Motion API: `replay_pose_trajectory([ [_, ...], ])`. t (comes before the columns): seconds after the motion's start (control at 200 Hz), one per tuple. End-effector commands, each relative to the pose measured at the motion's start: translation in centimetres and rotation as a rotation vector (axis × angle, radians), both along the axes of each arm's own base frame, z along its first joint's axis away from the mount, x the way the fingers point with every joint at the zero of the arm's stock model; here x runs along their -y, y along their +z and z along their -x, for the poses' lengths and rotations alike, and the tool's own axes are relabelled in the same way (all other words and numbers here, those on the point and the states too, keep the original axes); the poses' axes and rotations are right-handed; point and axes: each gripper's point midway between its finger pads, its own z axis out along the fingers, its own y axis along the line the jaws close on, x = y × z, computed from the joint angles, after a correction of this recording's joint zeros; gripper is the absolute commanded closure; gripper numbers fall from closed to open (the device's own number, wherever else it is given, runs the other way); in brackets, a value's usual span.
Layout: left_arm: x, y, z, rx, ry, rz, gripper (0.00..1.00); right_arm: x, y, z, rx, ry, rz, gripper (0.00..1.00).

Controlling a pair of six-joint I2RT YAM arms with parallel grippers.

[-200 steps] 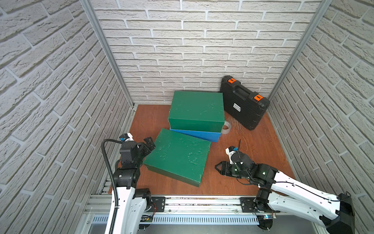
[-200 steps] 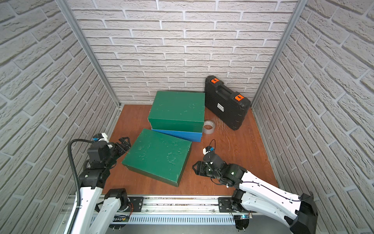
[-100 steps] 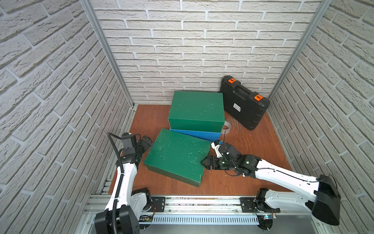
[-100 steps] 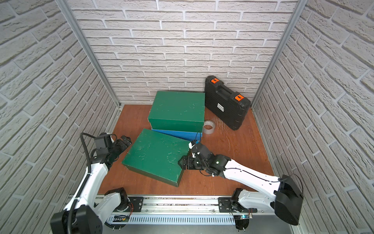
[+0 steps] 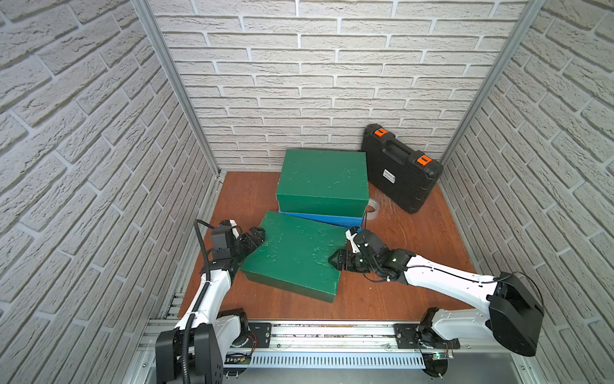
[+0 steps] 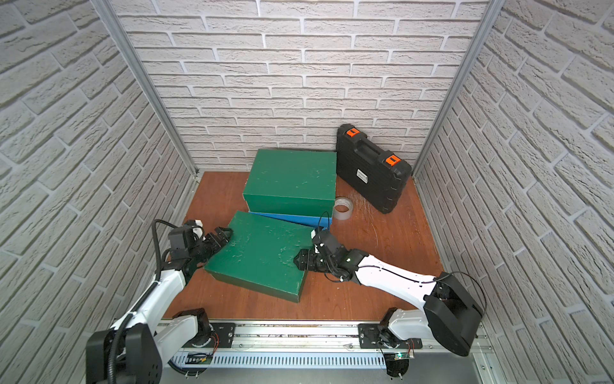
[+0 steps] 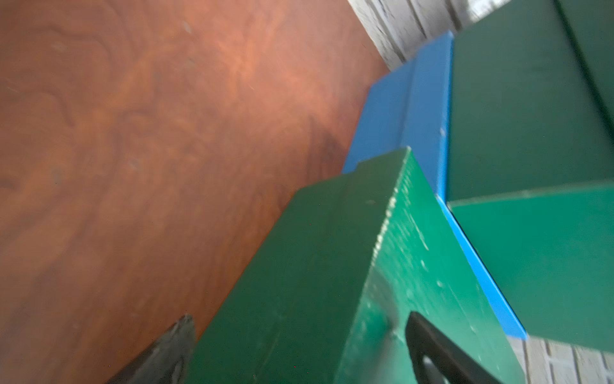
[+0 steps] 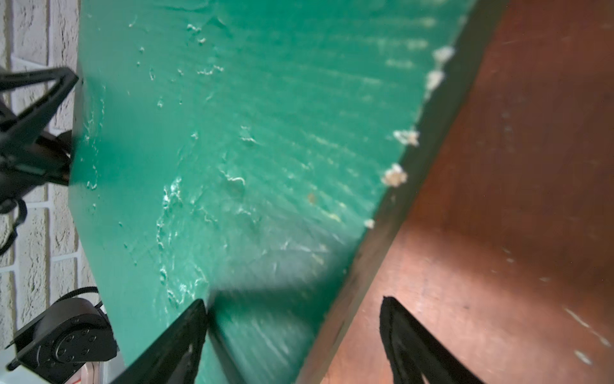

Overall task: Stack the shoeboxes
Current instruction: Move the shoebox to the center of the board, then pick up the shoebox from the center of the board.

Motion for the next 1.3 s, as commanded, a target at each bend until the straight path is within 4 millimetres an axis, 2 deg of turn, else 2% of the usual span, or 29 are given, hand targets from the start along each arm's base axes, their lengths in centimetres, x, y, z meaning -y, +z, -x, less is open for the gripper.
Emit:
replay_pose_trajectory([
  [0.0,2.6,0.2,1.5,0.03,-0.064,0.053,0.02,2.0,-0.9,0.1,-0.008,-0.051,0.024,0.18],
  [0.115,3.9,0.1,3.6,0.039,-0.081,0.069,0.02,3.4,-0.9,0.3,-0.004,-0.073,0.03,0.18],
  [0.21,5.3,1.4,4.6,0.116,-0.108,0.12,0.02,4.3,-0.5,0.2,0.005,-0.086,0.023,0.18],
  [0.285,6.7,3.2,5.1,0.164,-0.162,0.146,0.02,4.9,0.0,0.0,0.014,-0.101,0.009,0.18],
  [0.34,7.3,3.6,5.6,0.163,-0.188,0.14,0.02,5.5,0.5,-0.1,0.026,-0.117,0.006,0.17],
  [0.605,10.4,3.9,5.6,0.143,-0.307,0.128,0.02,7.3,2.8,-0.5,0.073,-0.155,-0.023,0.05],
  [0.67,10.1,3.2,5.6,0.089,-0.317,0.056,0.02,7.5,2.9,-0.5,0.072,-0.161,-0.026,0.04],
  [0.745,8.7,2.2,5.6,0.034,-0.283,-0.037,0.02,7.7,3.0,-0.6,0.071,-0.163,-0.021,0.03],
  [0.825,7.7,2.1,5.7,0.041,-0.254,-0.072,0.02,8.2,2.8,-0.6,0.069,-0.172,-0.002,0.02],
  [0.95,7.1,2.2,5.5,0.072,-0.237,-0.036,0.02,8.5,2.2,-0.8,0.061,-0.181,0.008,0.01],
  [1.075,7.0,1.2,5.0,0.05,-0.23,0.054,0.02,8.0,1.3,-0.9,0.038,-0.174,0.0,0.01],
  [1.135,7.1,1.0,4.8,0.054,-0.229,0.09,0.02,7.8,1.0,-1.1,0.031,-0.172,-0.002,0.01],
  [1.18,7.3,0.0,4.6,0.029,-0.232,0.103,0.02,7.7,0.5,-1.1,0.019,-0.171,-0.002,0.01],
  [1.295,8.0,-0.4,4.0,0.031,-0.248,0.146,0.02,6.9,-0.2,-1.2,-0.003,-0.152,-0.022,0.01],
])
